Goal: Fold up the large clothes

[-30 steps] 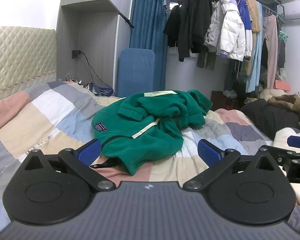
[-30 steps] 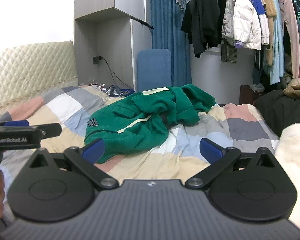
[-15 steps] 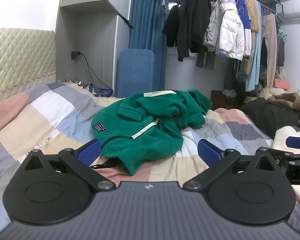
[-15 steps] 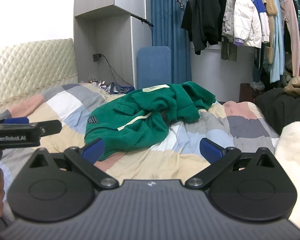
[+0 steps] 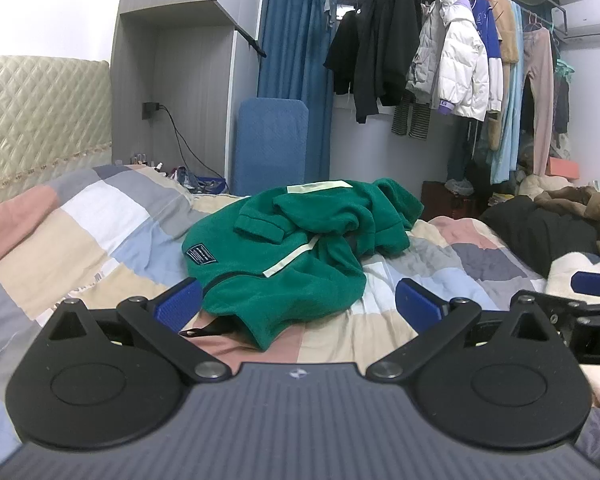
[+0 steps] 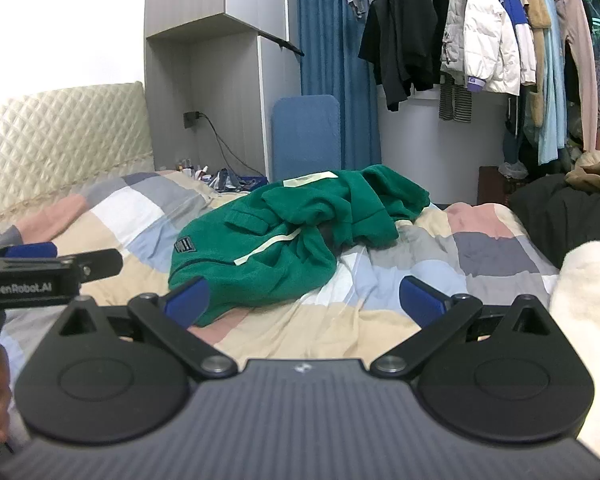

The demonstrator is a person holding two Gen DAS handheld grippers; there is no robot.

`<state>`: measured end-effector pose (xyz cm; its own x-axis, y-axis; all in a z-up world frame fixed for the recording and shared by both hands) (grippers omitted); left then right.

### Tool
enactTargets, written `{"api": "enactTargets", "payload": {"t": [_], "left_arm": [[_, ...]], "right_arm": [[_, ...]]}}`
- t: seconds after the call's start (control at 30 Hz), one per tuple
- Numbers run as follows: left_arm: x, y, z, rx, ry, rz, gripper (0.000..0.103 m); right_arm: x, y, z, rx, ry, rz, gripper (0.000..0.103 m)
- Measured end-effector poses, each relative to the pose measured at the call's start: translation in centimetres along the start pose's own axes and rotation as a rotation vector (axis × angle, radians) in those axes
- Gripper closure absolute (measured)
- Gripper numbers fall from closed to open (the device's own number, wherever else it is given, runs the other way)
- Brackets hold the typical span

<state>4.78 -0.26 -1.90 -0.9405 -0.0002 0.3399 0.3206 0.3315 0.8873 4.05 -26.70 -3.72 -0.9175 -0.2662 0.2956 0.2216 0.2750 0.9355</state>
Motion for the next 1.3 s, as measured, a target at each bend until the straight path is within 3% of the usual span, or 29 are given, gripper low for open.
{"api": "enactTargets", "payload": {"t": [0.57,0.77,1.13,1.3], "left_arm": [[-0.4,-0.1,0.3,-0.05,0.028,0.031,0.0],[-0.7,0.3,1.1,0.021,0.008,0.04,0.0],[-3.4,1.0,3.9,0.072,0.049,0.064,0.0],[-5.9,1.3,4.7,0.041,0.062,0.062,0.0]], "right_arm": [[-0.7,-0.1,0.2,-0.003,0.006,0.022,0.0],[-1.5,-0.4,0.4,-0.005,0.015,0.032,0.0],[-4.6,-0.6,0.7,-0.054,0.025,0.088,0.0],[-6.1,-0.3,1.2,-0.081,0.029,0.098,0.0]]}}
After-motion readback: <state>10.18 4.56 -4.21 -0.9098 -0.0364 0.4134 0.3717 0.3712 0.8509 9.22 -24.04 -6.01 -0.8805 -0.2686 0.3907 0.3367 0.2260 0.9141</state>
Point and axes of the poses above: each gripper's, at about its wrist camera, not at the fingertips, and x roughly against the way its jaws point, z to its left, y to its top, the point moved 5 cm from there along -x, roughly the way its jaws point, and after that the axes turned 15 degrees about x, right-handed, at the moved point
